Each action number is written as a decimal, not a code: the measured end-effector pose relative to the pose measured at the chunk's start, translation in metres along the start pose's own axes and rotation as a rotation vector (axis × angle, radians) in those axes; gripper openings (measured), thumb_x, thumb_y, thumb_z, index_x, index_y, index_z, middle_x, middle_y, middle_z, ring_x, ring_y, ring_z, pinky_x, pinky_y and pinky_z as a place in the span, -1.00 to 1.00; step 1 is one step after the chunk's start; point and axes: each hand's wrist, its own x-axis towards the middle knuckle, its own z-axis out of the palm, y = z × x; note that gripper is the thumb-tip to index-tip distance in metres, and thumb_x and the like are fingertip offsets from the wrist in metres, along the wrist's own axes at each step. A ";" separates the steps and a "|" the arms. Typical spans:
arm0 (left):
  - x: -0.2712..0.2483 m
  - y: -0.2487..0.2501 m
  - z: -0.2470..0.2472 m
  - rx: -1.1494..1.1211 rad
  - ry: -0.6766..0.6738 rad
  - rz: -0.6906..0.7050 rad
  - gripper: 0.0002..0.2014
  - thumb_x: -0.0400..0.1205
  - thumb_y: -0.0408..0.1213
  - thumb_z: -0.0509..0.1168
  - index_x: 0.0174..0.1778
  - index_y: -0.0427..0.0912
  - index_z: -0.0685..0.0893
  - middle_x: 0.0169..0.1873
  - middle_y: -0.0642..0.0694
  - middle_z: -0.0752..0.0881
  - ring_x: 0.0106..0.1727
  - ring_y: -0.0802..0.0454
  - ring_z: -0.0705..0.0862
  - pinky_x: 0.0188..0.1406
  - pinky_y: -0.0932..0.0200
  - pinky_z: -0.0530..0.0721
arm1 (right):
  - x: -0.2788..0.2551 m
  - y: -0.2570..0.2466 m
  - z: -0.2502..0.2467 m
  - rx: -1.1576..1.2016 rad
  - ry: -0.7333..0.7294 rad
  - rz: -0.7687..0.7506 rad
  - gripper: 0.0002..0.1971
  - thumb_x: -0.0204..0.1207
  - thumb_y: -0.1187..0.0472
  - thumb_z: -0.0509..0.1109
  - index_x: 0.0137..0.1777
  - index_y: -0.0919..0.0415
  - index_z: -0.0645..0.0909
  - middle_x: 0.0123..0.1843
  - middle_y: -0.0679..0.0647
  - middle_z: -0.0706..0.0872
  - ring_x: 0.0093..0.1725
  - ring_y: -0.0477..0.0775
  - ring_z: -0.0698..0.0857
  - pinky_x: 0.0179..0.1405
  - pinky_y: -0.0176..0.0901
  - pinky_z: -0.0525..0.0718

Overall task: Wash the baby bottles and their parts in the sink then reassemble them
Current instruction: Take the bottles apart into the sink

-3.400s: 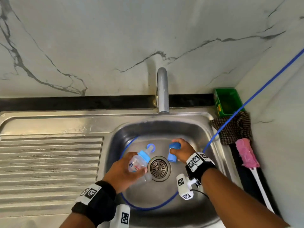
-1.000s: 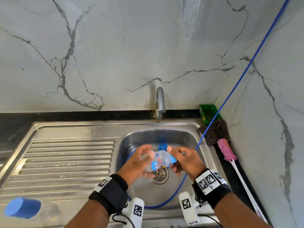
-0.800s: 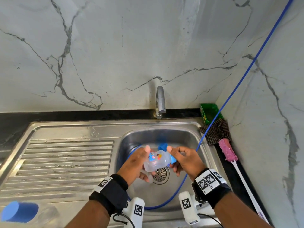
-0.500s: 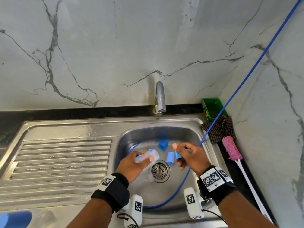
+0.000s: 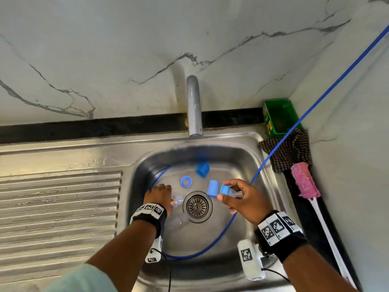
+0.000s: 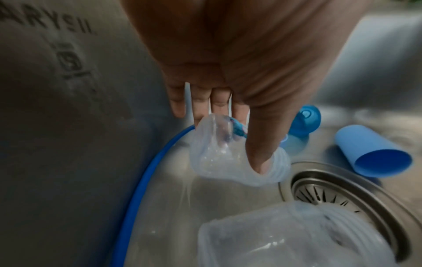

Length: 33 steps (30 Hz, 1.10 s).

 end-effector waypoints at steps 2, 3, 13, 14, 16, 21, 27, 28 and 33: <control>0.008 0.000 0.004 0.044 -0.019 0.012 -0.53 0.62 -0.02 0.37 0.44 -0.04 0.52 0.36 -0.07 0.61 0.42 -0.13 0.59 0.41 -0.05 0.52 | 0.010 0.005 0.002 -0.028 -0.018 0.011 -0.66 0.38 0.17 0.71 0.10 -0.06 0.72 0.01 0.07 0.72 -0.20 0.01 0.70 -0.40 -0.08 0.74; 0.012 -0.001 0.006 0.054 -0.033 0.010 -0.53 0.64 -0.01 0.36 0.45 -0.05 0.52 0.36 -0.07 0.62 0.42 -0.12 0.58 0.43 -0.06 0.51 | 0.015 0.007 0.003 -0.049 -0.023 0.014 -0.66 0.36 0.15 0.72 0.09 -0.08 0.72 0.01 0.07 0.73 -0.17 0.01 0.70 -0.39 -0.06 0.76; -0.004 0.016 -0.042 -0.496 0.072 0.053 -0.61 0.68 0.07 0.32 0.38 -0.01 0.60 0.22 0.00 0.71 0.28 -0.06 0.68 0.21 0.01 0.65 | 0.028 -0.011 0.026 -0.375 -0.081 -0.144 -0.55 0.22 0.08 0.78 0.09 -0.16 0.72 0.07 -0.11 0.66 -0.06 -0.10 0.71 -0.03 -0.35 0.71; -0.013 0.022 -0.053 -0.669 0.055 0.073 -0.64 0.67 0.10 0.34 0.29 -0.01 0.65 0.10 0.02 0.73 0.15 -0.03 0.73 0.06 0.03 0.70 | 0.026 -0.015 0.028 -0.386 -0.094 -0.172 -0.52 0.22 0.12 0.79 0.09 -0.18 0.71 0.06 -0.13 0.63 -0.07 -0.12 0.70 -0.03 -0.38 0.68; -0.033 0.035 -0.073 -0.923 -0.004 0.147 -0.63 0.61 0.20 0.39 0.12 -0.01 0.72 -0.06 0.04 0.79 -0.05 0.07 0.77 -0.05 0.13 0.71 | 0.019 -0.024 0.032 -0.397 -0.109 -0.245 -0.48 0.21 0.18 0.79 0.06 -0.28 0.66 0.04 -0.14 0.61 -0.07 -0.16 0.69 0.00 -0.38 0.66; -0.079 0.053 -0.098 -1.295 -0.093 0.219 -0.66 0.66 -0.08 0.42 0.20 -0.27 0.70 -0.04 -0.27 0.85 -0.25 0.15 0.80 -0.22 0.30 0.75 | -0.006 -0.038 0.035 -0.372 -0.061 -0.403 -0.44 0.23 0.22 0.77 0.04 -0.37 0.62 0.07 -0.16 0.71 0.03 -0.19 0.72 0.05 -0.45 0.63; -0.122 0.048 -0.096 -1.583 -0.222 0.269 -0.48 0.45 -0.14 0.54 0.31 -0.24 0.70 0.12 -0.25 0.83 0.10 -0.19 0.82 0.06 0.15 0.79 | -0.041 -0.043 0.031 -0.367 -0.030 -0.470 -0.40 0.21 0.27 0.78 0.10 -0.34 0.66 0.08 -0.20 0.72 0.03 -0.20 0.74 0.07 -0.28 0.73; -0.129 0.049 -0.097 -1.588 -0.223 0.282 -0.46 0.41 -0.15 0.56 0.31 -0.24 0.70 0.12 -0.22 0.84 0.13 -0.16 0.82 0.07 0.15 0.78 | -0.048 -0.044 0.030 -0.373 -0.028 -0.476 -0.42 0.21 0.28 0.77 0.12 -0.28 0.69 0.08 -0.18 0.73 0.03 -0.18 0.75 0.09 -0.25 0.74; -0.156 0.051 -0.099 -1.545 -0.194 0.333 -0.62 0.51 -0.31 0.57 0.25 -0.22 0.75 0.11 -0.14 0.85 0.18 -0.08 0.82 0.16 0.07 0.78 | -0.076 -0.048 0.030 -0.388 -0.014 -0.508 -0.48 0.24 0.30 0.75 0.12 -0.18 0.74 0.03 -0.21 0.74 0.02 -0.19 0.76 0.10 -0.24 0.74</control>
